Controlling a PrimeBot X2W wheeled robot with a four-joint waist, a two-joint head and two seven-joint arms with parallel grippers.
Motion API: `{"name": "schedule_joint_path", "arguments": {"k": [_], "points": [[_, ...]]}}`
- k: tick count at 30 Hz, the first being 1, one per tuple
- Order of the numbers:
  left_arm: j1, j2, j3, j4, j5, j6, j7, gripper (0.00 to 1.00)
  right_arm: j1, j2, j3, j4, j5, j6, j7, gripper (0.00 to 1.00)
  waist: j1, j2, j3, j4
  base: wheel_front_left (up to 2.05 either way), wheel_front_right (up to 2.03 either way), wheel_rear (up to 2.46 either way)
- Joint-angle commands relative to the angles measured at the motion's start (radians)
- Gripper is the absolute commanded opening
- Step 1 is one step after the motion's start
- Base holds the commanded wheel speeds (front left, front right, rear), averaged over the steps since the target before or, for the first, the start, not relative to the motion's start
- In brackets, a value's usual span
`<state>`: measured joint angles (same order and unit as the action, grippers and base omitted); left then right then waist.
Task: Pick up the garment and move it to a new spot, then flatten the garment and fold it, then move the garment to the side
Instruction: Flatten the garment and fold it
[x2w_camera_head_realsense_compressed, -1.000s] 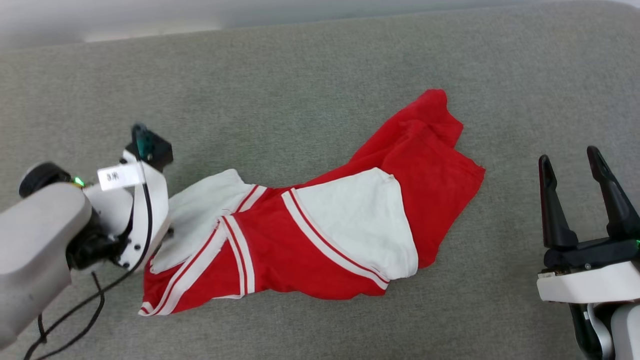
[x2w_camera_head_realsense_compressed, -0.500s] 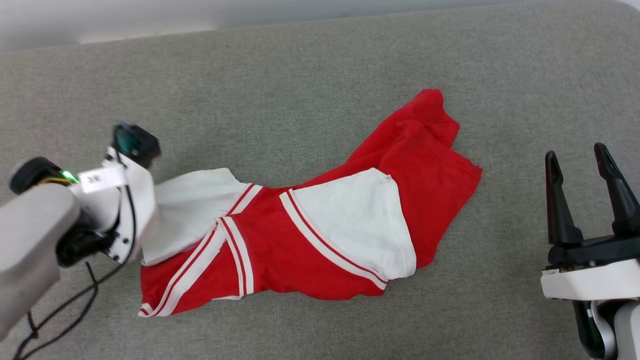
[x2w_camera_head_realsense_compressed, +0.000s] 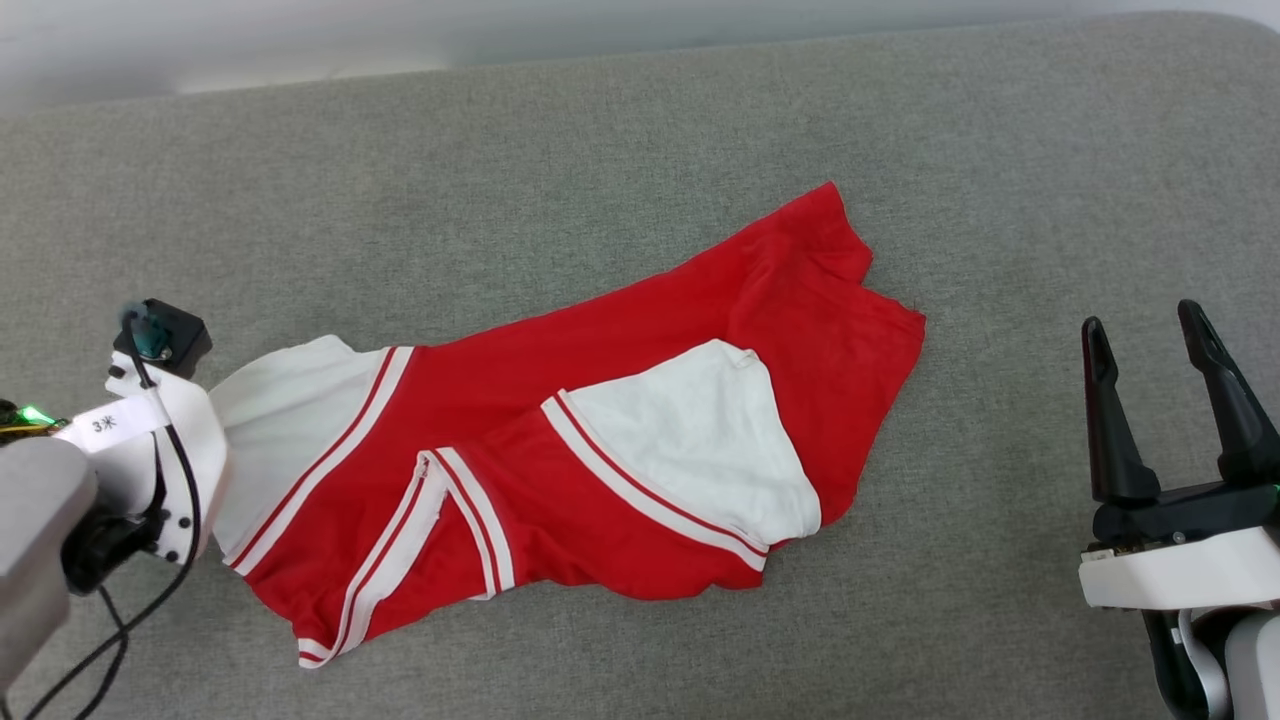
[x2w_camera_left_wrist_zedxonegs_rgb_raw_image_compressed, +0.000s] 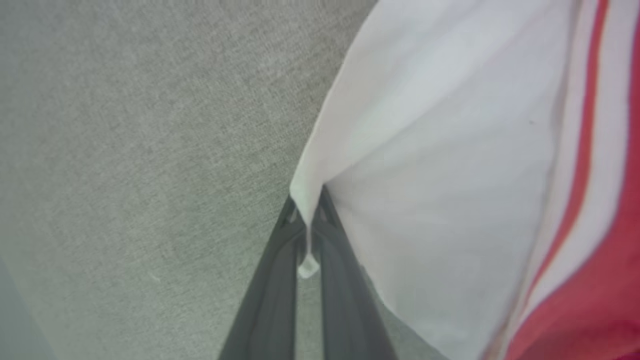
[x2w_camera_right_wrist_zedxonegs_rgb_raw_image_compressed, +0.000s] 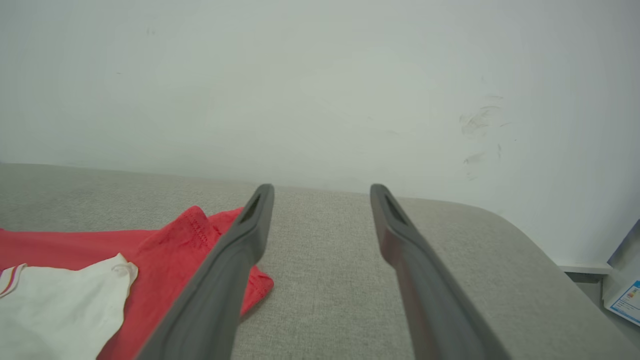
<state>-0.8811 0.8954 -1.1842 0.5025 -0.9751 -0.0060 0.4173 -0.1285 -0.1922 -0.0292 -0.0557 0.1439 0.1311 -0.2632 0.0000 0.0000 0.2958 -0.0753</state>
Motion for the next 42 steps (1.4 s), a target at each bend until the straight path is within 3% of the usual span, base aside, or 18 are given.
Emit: {"name": "schedule_joint_path", "arguments": {"k": [1, 8, 15, 22, 26, 29, 34, 38, 42], "points": [[0.023, -0.018, 0.003, 0.01, -0.003, 0.007, -0.02, 1.0, -0.002, -0.007, -0.001, 0.003, -0.001, -0.001, -0.002, 1.0, 0.0, 0.0, -0.006, 0.003, 0.0, 0.0, 0.0], [0.043, -0.054, 0.056, 0.025, 0.05, 0.076, -0.295, 1.0, -0.036, -0.049, 0.027, 0.001, -0.013, -0.001, -0.002, 1.0, 0.0, 0.0, -0.067, 0.024, 0.0, 0.0, 0.0], [0.127, -0.06, 0.145, -0.092, 0.076, 0.25, -0.61, 1.0, -0.156, -0.163, 0.086, 0.007, -0.003, -0.001, 0.013, 1.0, 0.0, 0.0, -0.124, 0.073, 0.0, 0.0, 0.0], [0.255, -0.075, 0.288, -0.301, 0.121, 0.44, -0.683, 1.0, -0.312, -0.313, 0.267, 0.006, 0.093, -0.001, 0.222, 1.0, 0.0, 0.0, -0.128, 0.129, 0.0, 0.0, 0.0], [0.365, -0.122, 0.425, -0.426, 0.207, 0.513, -0.682, 1.0, -0.408, -0.395, 0.406, 0.011, 0.221, -0.001, 0.415, 1.0, 0.0, 0.0, -0.111, 0.158, 0.0, 0.0, 0.0], [0.444, -0.171, 0.517, -0.485, 0.279, 0.532, -0.682, 1.0, -0.478, -0.447, 0.514, 0.011, 0.335, -0.001, 0.568, 1.0, 0.0, 0.0, -0.098, 0.177, 0.0, 0.0, 0.0], [0.563, -0.262, 0.648, -0.537, 0.388, 0.524, -0.682, 1.0, -0.594, -0.537, 0.709, 0.011, 0.544, -0.001, 0.864, 1.0, 0.0, 0.0, -0.071, 0.202, 0.0, 0.0, 0.0], [0.63, -0.349, 0.74, -0.563, 0.462, 0.494, -0.683, 1.0, -0.671, -0.569, 0.803, 0.027, 0.665, -0.001, 1.045, 1.0, 0.0, 0.0, -0.039, 0.226, 0.0, 0.0, 0.0], [0.672, -0.443, 0.809, -0.57, 0.527, 0.444, -0.683, 1.0, -0.741, -0.57, 0.871, 0.07, 0.721, -0.001, 1.14, 1.0, 0.0, 0.0, 0.002, 0.254, 0.0, 0.0, 0.0]]}}
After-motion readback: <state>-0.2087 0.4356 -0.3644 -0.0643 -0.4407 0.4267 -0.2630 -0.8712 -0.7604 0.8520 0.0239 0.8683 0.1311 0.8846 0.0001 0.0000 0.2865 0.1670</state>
